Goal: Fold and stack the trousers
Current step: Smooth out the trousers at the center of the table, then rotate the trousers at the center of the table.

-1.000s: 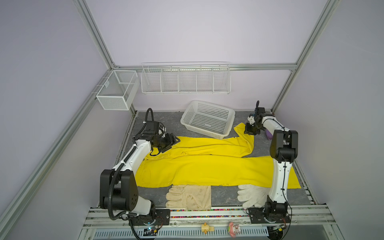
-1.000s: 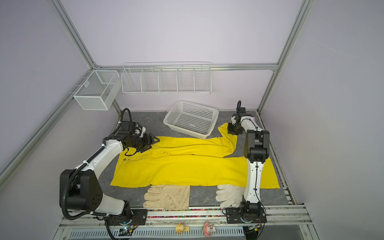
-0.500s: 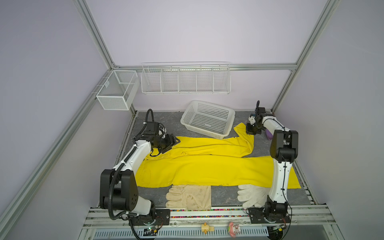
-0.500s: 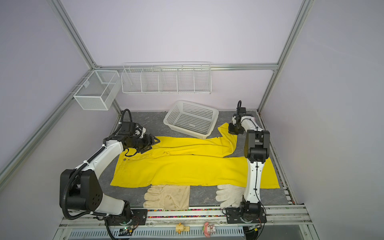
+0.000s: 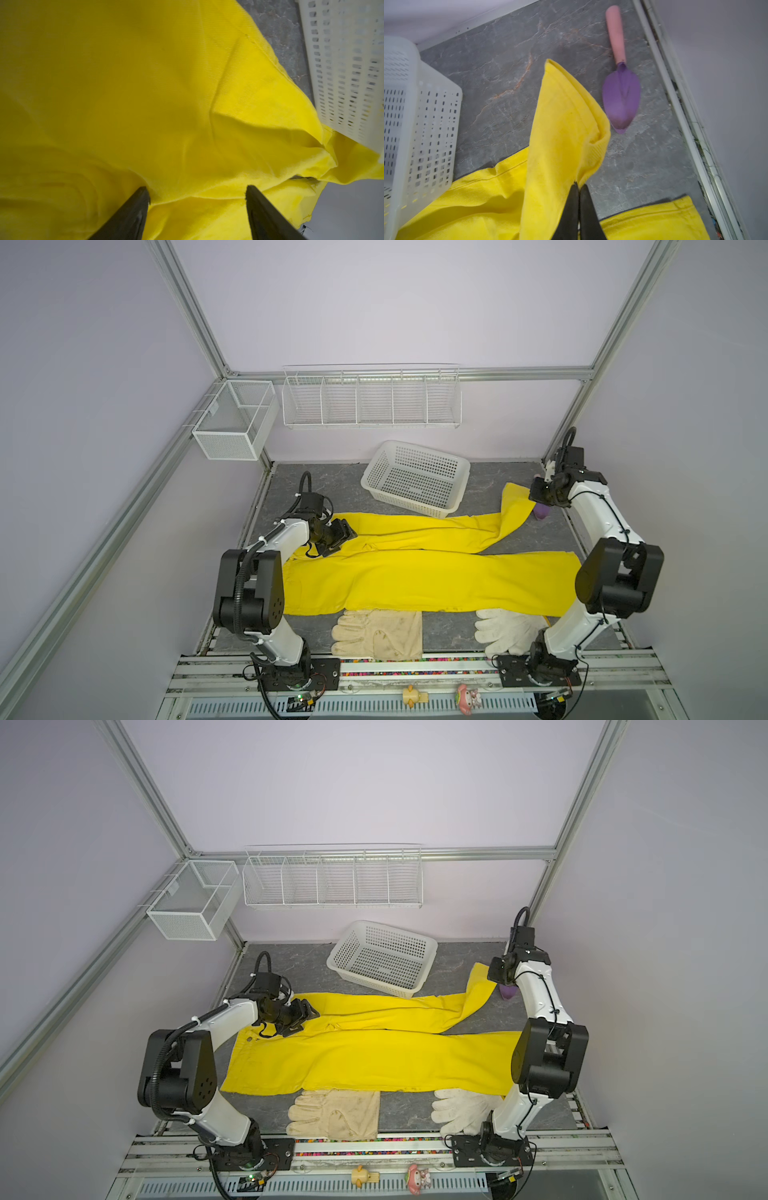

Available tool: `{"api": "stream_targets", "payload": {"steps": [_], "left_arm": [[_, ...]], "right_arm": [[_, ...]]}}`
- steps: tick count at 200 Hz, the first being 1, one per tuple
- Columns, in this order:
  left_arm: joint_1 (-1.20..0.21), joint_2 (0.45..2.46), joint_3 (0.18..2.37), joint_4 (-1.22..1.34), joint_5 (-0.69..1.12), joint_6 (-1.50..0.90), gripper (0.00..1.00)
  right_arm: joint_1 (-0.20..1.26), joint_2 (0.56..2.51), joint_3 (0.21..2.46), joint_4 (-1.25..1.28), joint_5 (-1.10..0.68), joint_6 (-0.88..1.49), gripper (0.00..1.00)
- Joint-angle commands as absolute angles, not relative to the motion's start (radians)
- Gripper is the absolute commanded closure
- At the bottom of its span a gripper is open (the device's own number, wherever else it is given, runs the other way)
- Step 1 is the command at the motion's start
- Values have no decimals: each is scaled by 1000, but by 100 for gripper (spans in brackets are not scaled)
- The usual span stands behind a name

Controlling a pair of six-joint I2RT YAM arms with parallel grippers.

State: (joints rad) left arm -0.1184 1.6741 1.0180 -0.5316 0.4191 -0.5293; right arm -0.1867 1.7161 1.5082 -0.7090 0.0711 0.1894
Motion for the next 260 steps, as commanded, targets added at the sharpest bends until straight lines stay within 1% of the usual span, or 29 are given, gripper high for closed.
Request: {"api": "stream_targets", "payload": {"steps": [1,29,67,122,156,182,197,204,230,260], "left_arm": [[-112,1698,1061,-526,365,-505,26],[-107,1728,1095,-555,352,-476,26],[-100,1755,1121,-586,336,-436,26],[-74,1753,1123,-623,327,-389,26],[-55,1754,1120,-641,312,-358,26],[-46,1752,1118,-646,313,-346,26],[-46,1755,1123,-647,317,-343,26],[-45,1756,1126,-650,320,-342,26],[-39,1760,1131,-661,301,-328,26],[-28,1769,1128,-683,248,-297,26]], "right_arm": [[-230,1664,1437,-726,159,271,94],[-287,1595,1327,-704,168,328,94],[-349,1602,1198,-618,118,365,94],[-391,1622,1052,-615,274,415,94],[-417,1622,1009,-645,381,462,93],[-430,1611,988,-657,378,483,91],[-430,1592,980,-628,307,469,88],[-428,1577,980,-608,261,451,84],[-420,1532,1025,-611,258,414,66],[-423,1538,1115,-667,267,374,60]]}}
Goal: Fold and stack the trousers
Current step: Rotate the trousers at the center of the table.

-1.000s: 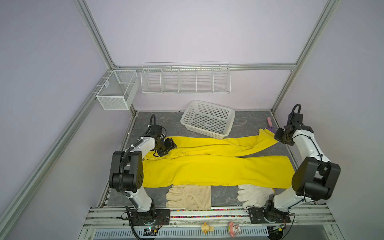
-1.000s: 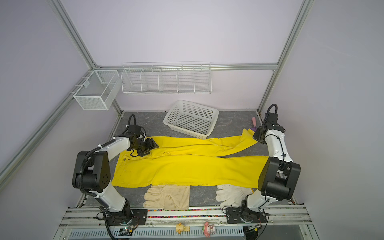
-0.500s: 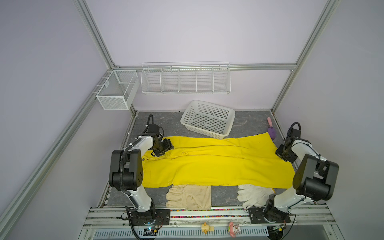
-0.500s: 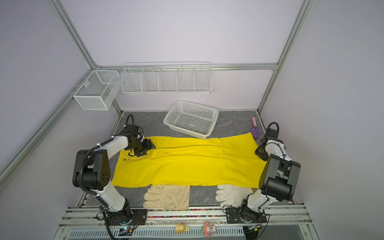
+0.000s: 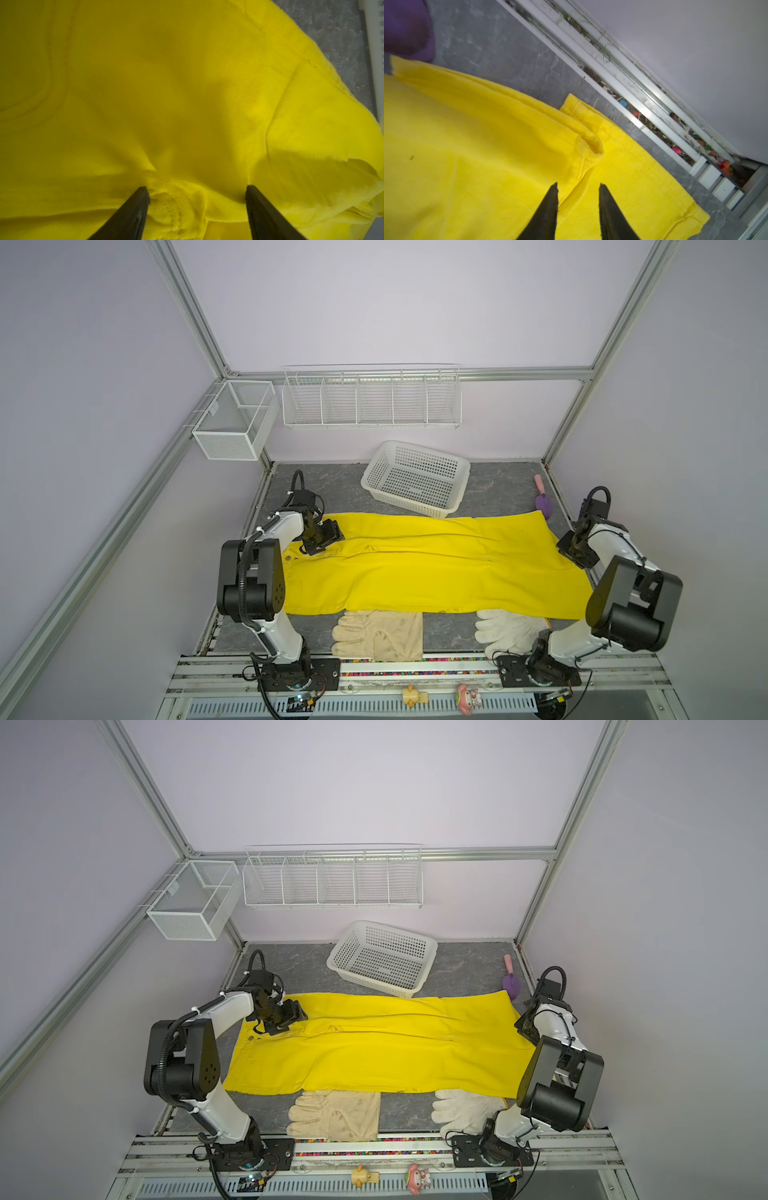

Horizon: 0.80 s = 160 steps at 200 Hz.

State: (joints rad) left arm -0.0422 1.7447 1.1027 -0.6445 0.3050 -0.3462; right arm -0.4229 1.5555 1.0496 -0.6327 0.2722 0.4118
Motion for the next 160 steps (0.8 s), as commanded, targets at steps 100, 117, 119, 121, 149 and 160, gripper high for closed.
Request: {"api": "stream_targets", "payload": {"steps": [100,117,119,121,149,160], "left_arm": [[22,1755,1050,-685,92,-308,26],[32,1741,1038,-683,75,-314,26],[33,1740,1036,-683,73,-315,26],[34,1739,1034,-683,71,-318,26],[53,1732,1013,-680,64,-316,26],[60,1726,1009,-680,59,-315,26]], "right_arm": [[-316,1854,1327,-647,40,153,51],[-299,1913,1364,-636,54,140,52],[-298,1918,1369,-636,56,139,52],[-295,1925,1375,-636,56,135,52],[-279,1991,1408,-613,27,135,52],[-277,2008,1410,-596,5,139,51]]}}
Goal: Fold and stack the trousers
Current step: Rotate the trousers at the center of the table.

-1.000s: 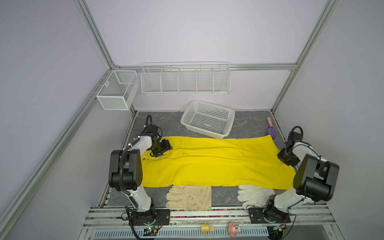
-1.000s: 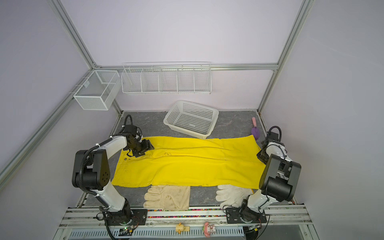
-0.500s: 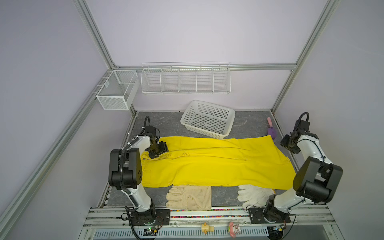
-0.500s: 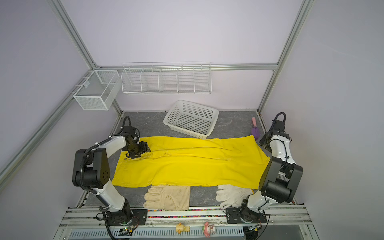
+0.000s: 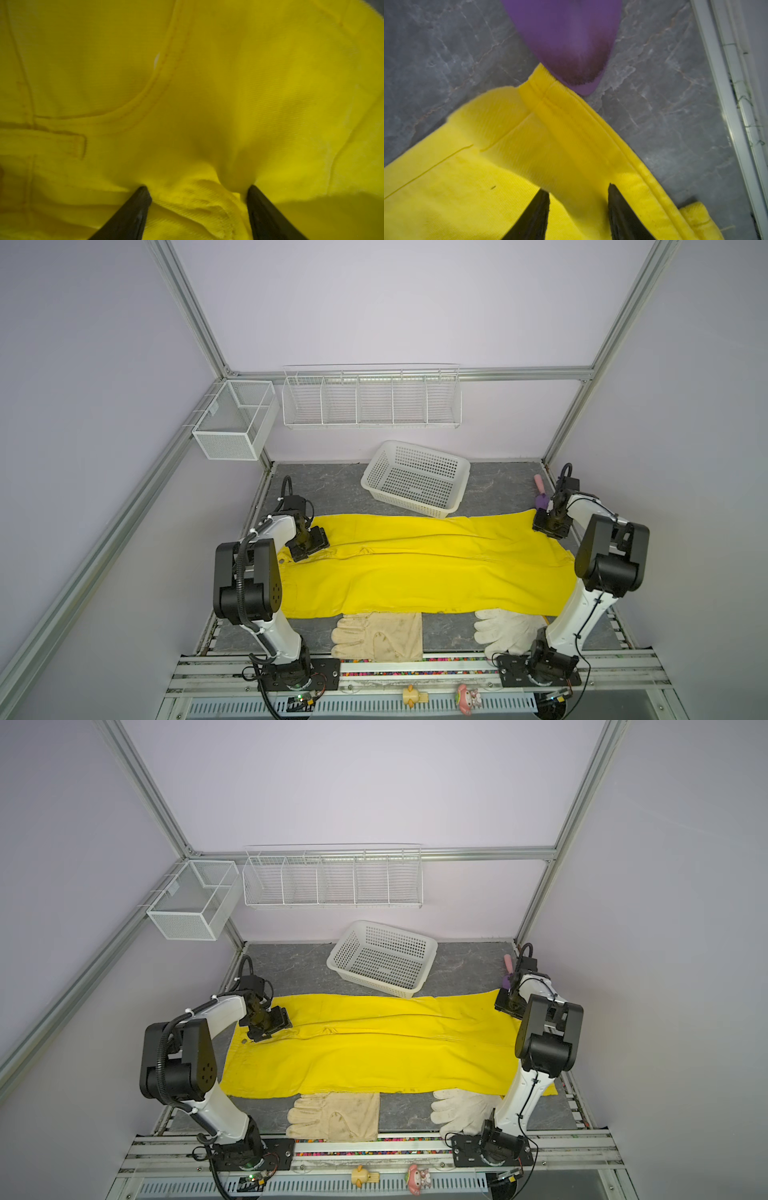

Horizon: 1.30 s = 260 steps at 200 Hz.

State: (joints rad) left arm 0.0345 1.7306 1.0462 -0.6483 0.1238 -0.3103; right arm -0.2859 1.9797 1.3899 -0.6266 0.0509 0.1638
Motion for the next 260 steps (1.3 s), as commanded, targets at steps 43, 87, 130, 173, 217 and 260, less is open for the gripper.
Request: {"api": "stream_targets", "payload": {"steps": [43,87,130,173,217,260], "left_arm": [[67,1718,1020,-695,59,-306,26],[68,1704,1024,-710,60,-294,26],[67,1690,1052,-733,84,-293,26],[68,1666,1146,-778,118,-316,25],[67,1674,1275,-773,94,-518,25],[66,1816,1444,-838,-64,-774,25]], "right_arm": [[-274,2082,1448,-568,-13,152,44],[-276,2142,1550,-602,25,155,42],[-281,2177,1627,-657,46,169,42],[-276,2099,1662,-666,-14,172,38],[-258,2016,1665,-734,-67,305,24],[-210,2020,1671,-772,-44,530,23]]}}
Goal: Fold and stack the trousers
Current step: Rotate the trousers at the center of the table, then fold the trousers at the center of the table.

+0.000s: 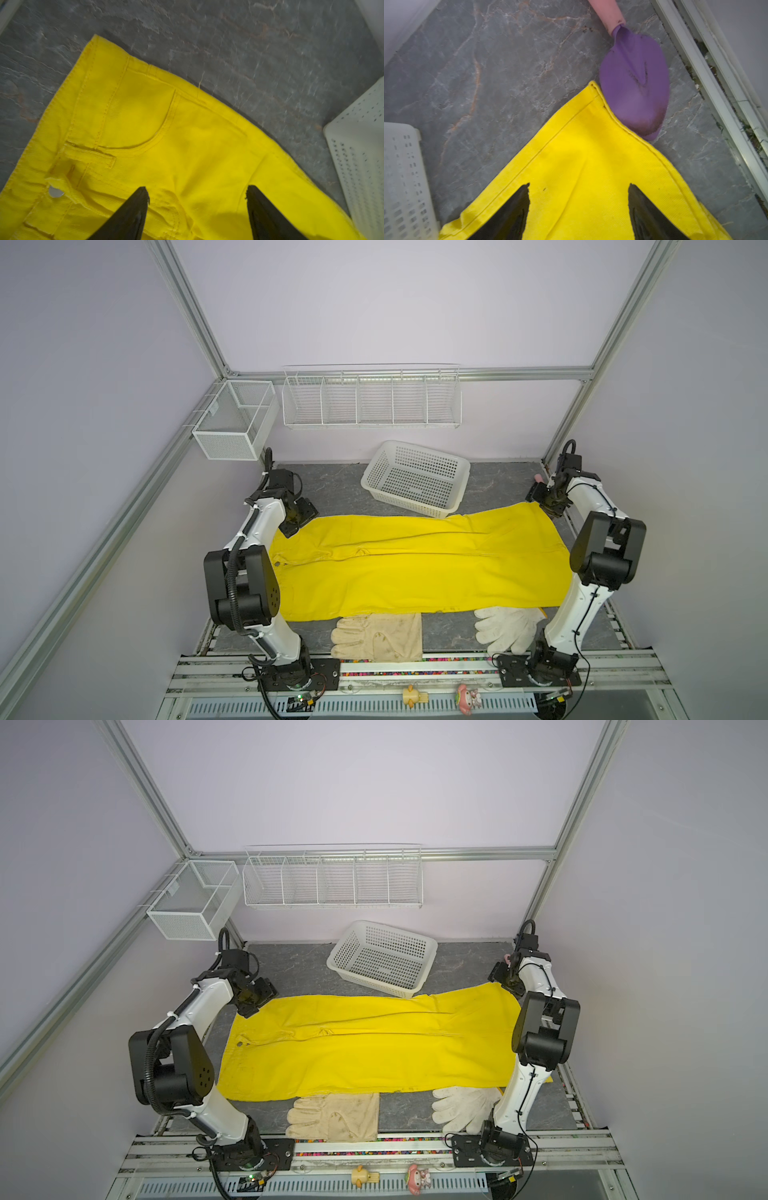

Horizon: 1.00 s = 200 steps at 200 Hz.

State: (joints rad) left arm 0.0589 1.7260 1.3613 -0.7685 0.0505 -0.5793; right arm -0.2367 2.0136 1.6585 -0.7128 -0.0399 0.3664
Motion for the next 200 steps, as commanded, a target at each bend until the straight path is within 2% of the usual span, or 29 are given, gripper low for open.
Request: {"api": "stream_targets", "payload": {"steps": [1,34,76,143,170,200], "left_arm": [[66,1821,1448,-842,-68,-778,25],[64,1917,1531,-878,-130,-891,25],[62,2052,1649,-896,-155,-907,25],[61,2226,1791,-974,-155,-944,26],[59,2258,1802,-1003,-149,-946,30],[55,2276,1781,-1001,-137,-919,42]], "right_arm": [[-208,2021,1672,-773,-44,535,23],[-177,2075,1729,-796,0,648,21],[-166,2165,1793,-776,-19,708,19],[-151,2310,1948,-895,72,765,17],[-136,2376,2056,-1017,146,782,17],[-113,2440,2179,-1114,228,806,17]]}}
